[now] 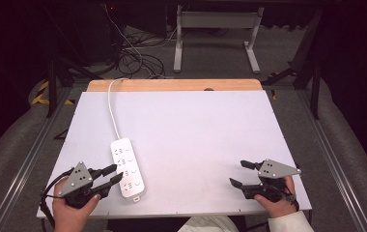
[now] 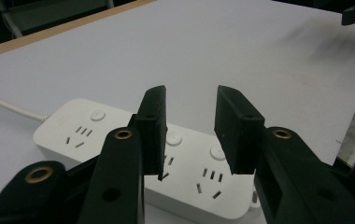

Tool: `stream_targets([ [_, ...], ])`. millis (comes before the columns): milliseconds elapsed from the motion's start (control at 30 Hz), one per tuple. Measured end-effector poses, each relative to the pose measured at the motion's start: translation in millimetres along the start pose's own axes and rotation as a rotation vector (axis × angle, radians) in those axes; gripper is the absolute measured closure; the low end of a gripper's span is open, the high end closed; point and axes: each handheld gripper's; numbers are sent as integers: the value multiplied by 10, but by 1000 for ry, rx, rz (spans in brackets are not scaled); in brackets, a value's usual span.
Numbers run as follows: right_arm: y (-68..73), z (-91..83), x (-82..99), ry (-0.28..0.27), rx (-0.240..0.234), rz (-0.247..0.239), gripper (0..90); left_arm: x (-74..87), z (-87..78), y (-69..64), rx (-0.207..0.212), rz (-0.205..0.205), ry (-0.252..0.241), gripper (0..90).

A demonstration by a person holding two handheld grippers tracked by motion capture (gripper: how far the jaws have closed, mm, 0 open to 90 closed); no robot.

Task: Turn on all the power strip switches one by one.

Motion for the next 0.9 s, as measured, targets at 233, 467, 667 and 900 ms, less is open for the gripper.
stream_targets([
  [233,2,2,2,4,-2,-1,284,-84,115,-14,27,18,15,672],
  [467,4,4,4,8,-5,-3,290,-126,197,-20,42,9,34,682],
  [667,1,2,6,5,-8,-2,292,-162,266,-25,69,11,54,729],
  [900,3,-1,5,6,-9,-4,296,-175,314,-23,104,-5,74,832],
])
Point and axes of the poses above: each handheld gripper's, and its own axes: z roughly forward along the jaws, x roughly out of its underside, y roughly to its left, and after that the axes turned 2 degrees about -y, right-handed
